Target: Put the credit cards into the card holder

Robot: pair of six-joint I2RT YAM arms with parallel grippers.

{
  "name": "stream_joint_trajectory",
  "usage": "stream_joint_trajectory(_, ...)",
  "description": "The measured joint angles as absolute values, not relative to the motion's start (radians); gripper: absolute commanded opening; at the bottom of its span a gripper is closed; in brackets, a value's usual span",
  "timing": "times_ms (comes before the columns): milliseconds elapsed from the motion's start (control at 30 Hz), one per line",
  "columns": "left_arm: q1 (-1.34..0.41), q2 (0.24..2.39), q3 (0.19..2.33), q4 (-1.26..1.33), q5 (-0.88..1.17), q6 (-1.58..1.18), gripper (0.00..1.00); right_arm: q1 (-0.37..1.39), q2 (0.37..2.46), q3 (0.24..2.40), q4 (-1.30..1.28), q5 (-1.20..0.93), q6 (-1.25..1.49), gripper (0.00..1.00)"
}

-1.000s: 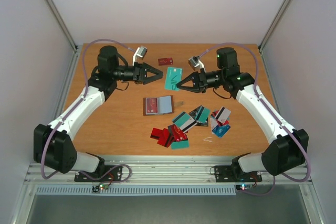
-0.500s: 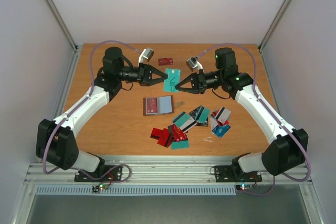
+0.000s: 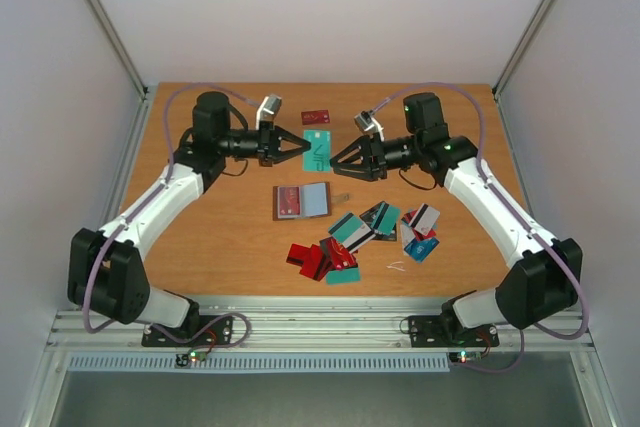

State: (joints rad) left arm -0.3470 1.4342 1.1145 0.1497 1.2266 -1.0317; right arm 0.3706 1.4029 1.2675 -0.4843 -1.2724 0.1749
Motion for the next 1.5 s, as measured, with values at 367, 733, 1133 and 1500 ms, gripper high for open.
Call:
stream_joint_trajectory(367,-0.216,1.426,1.035,-0.419,0.929,-0.535,0.00,0.371,1.470,1.221,-0.634,-0.923,0.139,0.44)
stream_joint_trajectory(733,-0.194,1.475,0.935,-0.510,0.783,-0.386,0.00,0.371,1.531,1.186,-0.673,-0.716,0.170,0.40)
stream_joint_trajectory(1133,-0.190,1.645,1.014,-0.509,0.766,-0.330,0.00,0.389,1.770,1.265,-0.645,-0.720,0.170,0.34)
stream_joint_trajectory(1500,-0.190,1.835,1.106,-0.494,0.856,-0.293,0.00,0.407,1.963,1.435,-0.609,-0.789,0.166,0.24)
